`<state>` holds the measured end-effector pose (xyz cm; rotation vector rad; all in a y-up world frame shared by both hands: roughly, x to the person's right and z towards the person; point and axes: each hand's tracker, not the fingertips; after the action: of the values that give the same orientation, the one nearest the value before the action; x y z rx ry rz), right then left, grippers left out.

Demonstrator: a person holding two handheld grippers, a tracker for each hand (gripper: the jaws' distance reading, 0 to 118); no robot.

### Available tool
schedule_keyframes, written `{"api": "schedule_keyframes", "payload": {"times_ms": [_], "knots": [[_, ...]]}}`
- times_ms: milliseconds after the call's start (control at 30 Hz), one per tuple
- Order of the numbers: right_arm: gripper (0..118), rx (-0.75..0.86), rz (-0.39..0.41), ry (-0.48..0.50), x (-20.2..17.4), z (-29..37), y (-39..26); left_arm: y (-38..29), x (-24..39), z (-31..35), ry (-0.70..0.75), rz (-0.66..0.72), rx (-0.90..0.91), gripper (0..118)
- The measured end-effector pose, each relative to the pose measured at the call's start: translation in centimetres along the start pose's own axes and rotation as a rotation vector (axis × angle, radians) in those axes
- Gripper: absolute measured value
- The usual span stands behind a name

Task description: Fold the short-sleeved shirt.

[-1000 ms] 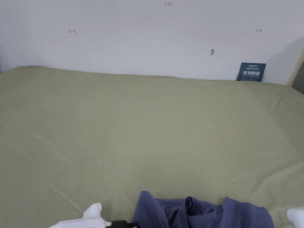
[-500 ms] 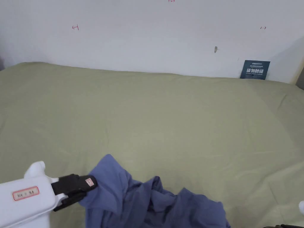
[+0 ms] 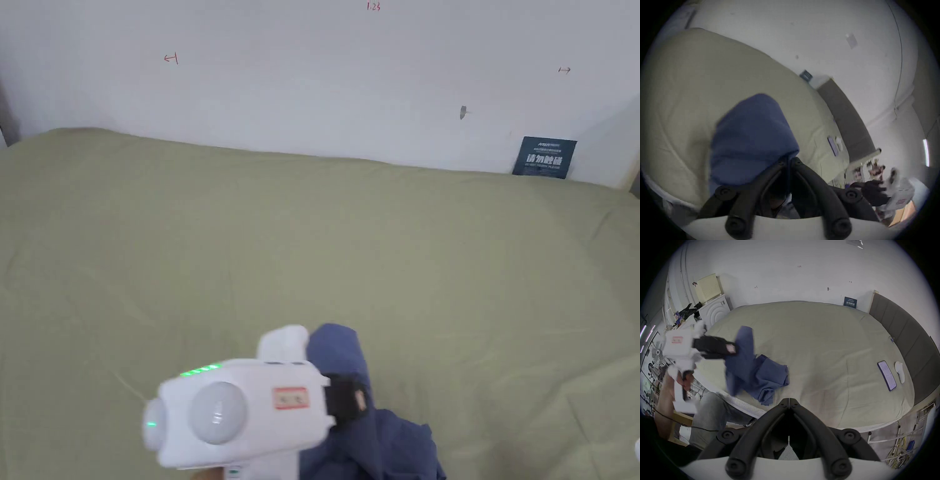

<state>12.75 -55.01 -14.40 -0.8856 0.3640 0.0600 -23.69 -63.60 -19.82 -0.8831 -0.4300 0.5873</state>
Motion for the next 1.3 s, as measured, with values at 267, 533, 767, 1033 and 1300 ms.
{"api": "schedule_keyframes", "payload": {"times_ms": [267, 533, 767, 1033, 1300], "knots": [[0, 0.010, -0.043, -0.011, 1.2, 0.3, -0.8, -2.8, -2.8, -9.6, -0.177, 0.155, -0.171, 77], [0, -0.013, -0.049, -0.017, 1.5, -0.4, -1.0, 0.2, -6.2, -1.7, -0.176, 0.145, 0.078, 76], [0, -0.033, -0.043, 0.025, 0.2, -1.0, -1.3, -1.3, -6.4, -9.0, -0.241, 0.178, -0.105, 39], [0, -0.028, -0.045, -0.005, 0.9, -0.4, -0.7, -9.1, -5.9, -13.5, -0.276, 0.181, -0.232, 1], [0, 0.065, -0.117, 0.135, 1.9, -3.5, 2.5, -5.2, -5.5, -2.0, -0.284, 0.043, -0.120, 1]]}}
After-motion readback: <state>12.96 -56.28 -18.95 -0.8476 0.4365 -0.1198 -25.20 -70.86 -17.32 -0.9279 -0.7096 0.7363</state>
